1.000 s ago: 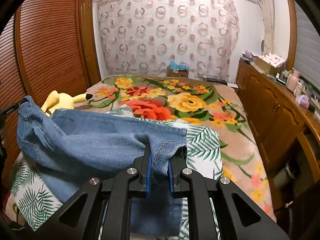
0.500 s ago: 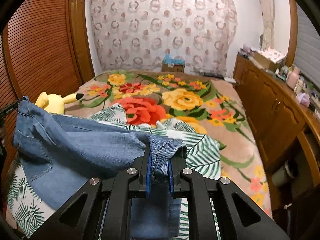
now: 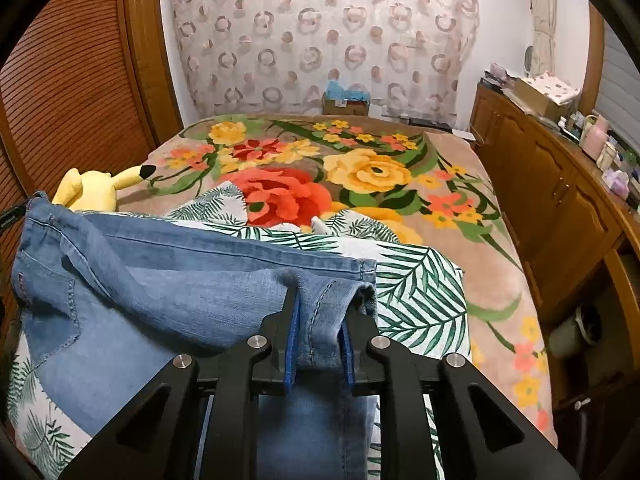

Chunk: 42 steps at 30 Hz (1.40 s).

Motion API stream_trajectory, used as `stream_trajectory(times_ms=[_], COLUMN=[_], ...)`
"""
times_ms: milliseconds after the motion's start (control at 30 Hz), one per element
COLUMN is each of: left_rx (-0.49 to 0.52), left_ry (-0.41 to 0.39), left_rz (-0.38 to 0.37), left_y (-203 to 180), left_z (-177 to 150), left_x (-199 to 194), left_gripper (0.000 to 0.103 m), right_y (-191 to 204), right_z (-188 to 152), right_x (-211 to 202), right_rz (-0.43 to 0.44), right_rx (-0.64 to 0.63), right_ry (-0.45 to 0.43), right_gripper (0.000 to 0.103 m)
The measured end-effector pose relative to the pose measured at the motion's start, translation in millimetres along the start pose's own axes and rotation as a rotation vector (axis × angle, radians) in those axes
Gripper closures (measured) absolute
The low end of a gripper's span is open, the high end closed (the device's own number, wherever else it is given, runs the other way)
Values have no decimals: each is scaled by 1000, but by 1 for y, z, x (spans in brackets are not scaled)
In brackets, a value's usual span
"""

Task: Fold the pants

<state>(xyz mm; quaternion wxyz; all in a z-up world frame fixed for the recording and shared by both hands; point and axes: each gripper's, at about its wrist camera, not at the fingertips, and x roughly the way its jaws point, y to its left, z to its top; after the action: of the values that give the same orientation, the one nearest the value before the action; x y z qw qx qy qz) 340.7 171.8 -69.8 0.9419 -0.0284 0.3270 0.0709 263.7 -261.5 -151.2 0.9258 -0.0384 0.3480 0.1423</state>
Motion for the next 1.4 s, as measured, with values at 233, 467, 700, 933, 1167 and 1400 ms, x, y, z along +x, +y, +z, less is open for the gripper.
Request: stream_trajectory(times_ms=[233, 467, 700, 933, 1167, 1400], left_rx=[12, 20, 61, 104, 140, 137], left_ry=[-9, 3, 28, 64, 119, 147], left_rz=[17, -30, -146, -232, -229, -229], left_y=[6, -7, -54, -88, -98, -98], left_z=[-3, -15, -35, -56, -72, -80], left_x=[-13, -29, -29, -26, -13, -5], left_gripper=[30, 29, 29, 29, 29, 29], right_y=[-4, 11, 19, 43, 56, 53], right_z=[1, -2, -11, -12, -6, 0], right_x=[-3, -4, -5, 4, 30, 46], right_rz=[-45, 20, 75, 86, 28, 39], right_rx=[22, -6, -28, -126, -246, -303], right_ry=[-11, -13, 7, 53, 86, 139], right_gripper=[52, 48, 48, 48, 47, 56])
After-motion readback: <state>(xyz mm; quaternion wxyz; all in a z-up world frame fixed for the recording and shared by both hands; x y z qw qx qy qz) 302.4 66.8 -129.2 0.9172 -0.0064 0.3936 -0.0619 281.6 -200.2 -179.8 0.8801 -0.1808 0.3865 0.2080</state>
